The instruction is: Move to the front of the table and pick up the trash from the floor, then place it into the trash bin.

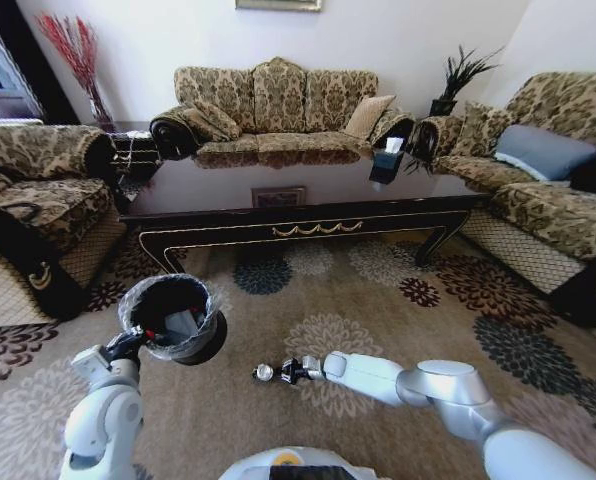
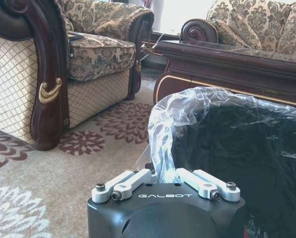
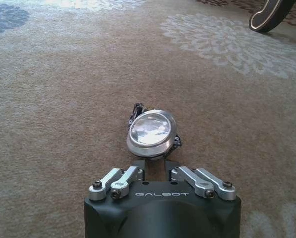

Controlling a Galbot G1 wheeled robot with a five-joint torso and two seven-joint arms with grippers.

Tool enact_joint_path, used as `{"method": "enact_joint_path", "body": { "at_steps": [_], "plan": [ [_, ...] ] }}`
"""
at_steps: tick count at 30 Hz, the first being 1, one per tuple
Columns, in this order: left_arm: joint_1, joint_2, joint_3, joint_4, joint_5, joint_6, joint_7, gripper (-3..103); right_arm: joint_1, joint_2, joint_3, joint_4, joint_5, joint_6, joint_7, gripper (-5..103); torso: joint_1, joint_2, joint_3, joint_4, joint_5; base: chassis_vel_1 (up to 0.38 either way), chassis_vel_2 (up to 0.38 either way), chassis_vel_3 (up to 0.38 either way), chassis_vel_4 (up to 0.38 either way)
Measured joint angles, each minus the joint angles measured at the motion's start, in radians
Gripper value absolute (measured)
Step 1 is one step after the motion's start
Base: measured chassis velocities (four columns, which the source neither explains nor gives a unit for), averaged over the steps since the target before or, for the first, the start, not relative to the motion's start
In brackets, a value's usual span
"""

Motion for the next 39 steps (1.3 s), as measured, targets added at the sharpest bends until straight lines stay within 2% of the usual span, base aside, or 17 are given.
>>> {"method": "enact_joint_path", "body": {
  "at_steps": [1, 4, 6, 10, 12, 13, 15, 19, 21, 22, 33, 34, 36, 37, 38, 39],
  "plan": [
    [0.0, 0.0, 0.0, 0.0, 0.0, 0.0, 0.0, 3, 0.0, 0.0, 0.0, 0.0, 0.0, 0.0, 0.0, 22, 0.0, 0.0, 0.0, 0.0, 0.0, 0.0, 0.0, 0.0, 0.0],
    [0.0, -0.001, 0.0, 0.001, 0.0, 0.0, 0.0, 3, 0.0, 0.002, 0.0, 0.006, 0.0, 0.003, 0.009, 38, 0.0, 0.0, 0.0, 0.0, 0.0, 0.0, 0.0, 0.0, 0.0],
    [-0.001, -0.001, 0.0, 0.001, 0.0, 0.0, 0.0, 3, 0.0, 0.003, 0.0, 0.009, 0.0, 0.004, 0.011, 38, 0.0, 0.0, 0.0, 0.0, 0.0, 0.0, 0.0, 0.0, 0.0],
    [-0.001, -0.004, 0.002, 0.001, 0.0, 0.0, 0.0, 3, 0.005, 0.006, 0.005, 0.02, 0.001, 0.008, 0.025, 61, 0.0, 0.0, 0.0, 0.0, 0.0, 0.0, 0.0, 0.0, 0.0],
    [-0.001, -0.004, 0.003, 0.001, 0.001, 0.0, 0.0, 3, 0.007, 0.007, 0.006, 0.022, 0.002, 0.009, 0.026, 61, 0.0, 0.0, 0.0, 0.0, 0.0, 0.0, 0.0, 0.0, 0.0],
    [-0.001, -0.005, 0.003, 0.002, 0.001, 0.0, 0.0, 3, 0.01, 0.008, 0.006, 0.025, 0.002, 0.01, 0.027, 71, 0.0, 0.0, 0.0, 0.0, 0.0, 0.0, 0.0, 0.0, 0.0],
    [-0.001, -0.005, 0.003, 0.002, 0.001, 0.0, 0.0, 3, 0.012, 0.009, 0.006, 0.028, 0.002, 0.01, 0.027, 71, 0.0, 0.0, 0.0, 0.0, -0.0001, 0.0, 0.0, 0.0, 0.0],
    [0.0, -0.006, 0.003, 0.002, 0.002, 0.0, 0.0, 3, 0.015, 0.017, 0.005, 0.034, 0.003, 0.01, 0.029, 93, 0.0, 0.0, 0.0, 0.0, -0.0001, 0.0, 0.0, 0.0, 0.0],
    [0.0, -0.007, 0.003, 0.002, 0.002, 0.0, 0.0, 3, 0.014, 0.023, 0.004, 0.031, 0.003, 0.01, 0.031, 93, 0.0, 0.0, 0.0, 0.0, -0.0001, 0.0, 0.0, 0.0, 0.0],
    [0.0, -0.007, 0.003, 0.002, 0.002, 0.0, 0.0, 3, 0.011, 0.03, 0.004, 0.027, 0.003, 0.011, 0.033, 99, 0.0, 0.0, 0.0, 0.0, -0.0001, 0.0, 0.0, 0.0, 0.0],
    [0.001, -0.008, 0.004, 0.003, 0.003, 0.0, 0.001, 3, 0.01, 0.047, -0.002, 0.006, 0.003, 0.007, 0.034, 101, 0.0, 0.0, 0.0, 0.0, 0.0, 0.0, 0.0, 0.0, 0.0],
    [0.0, -0.008, 0.004, 0.003, 0.003, 0.0, 0.001, 3, 0.01, 0.046, -0.004, 0.005, 0.002, 0.005, 0.033, 97, 0.0, 0.0, 0.0, 0.0, 0.0, 0.0, 0.0, 0.0, 0.0],
    [0.0, -0.008, 0.004, 0.003, 0.003, 0.0, 0.001, 3, 0.01, 0.046, -0.007, 0.004, 0.001, 0.004, 0.033, 97, 0.0, 0.0, 0.0, 0.0, -0.0001, 0.0, 0.0, 0.0, 0.0],
    [-0.001, -0.008, 0.004, 0.003, 0.003, 0.0, 0.001, 3, 0.009, 0.046, -0.012, 0.002, 0.0, 0.003, 0.033, 87, 0.0, 0.0, 0.0, 0.0, -0.0001, 0.0, 0.0, 0.0, 0.0],
    [-0.001, -0.008, 0.005, 0.003, 0.003, 0.0, 0.001, 3, 0.007, 0.046, -0.016, 0.0, -0.001, 0.003, 0.033, 87, 0.0, 0.0, 0.0, 0.0, -0.0001, 0.0, 0.0, 0.0, 0.0],
    [-0.001, -0.009, 0.005, 0.003, 0.003, 0.0, 0.001, 3, 0.003, 0.047, -0.021, -0.002, -0.003, 0.002, 0.034, 82, 0.0, 0.0, 0.0, 0.0, -0.0001, 0.0, 0.0, 0.0, 0.0]
  ]
}}
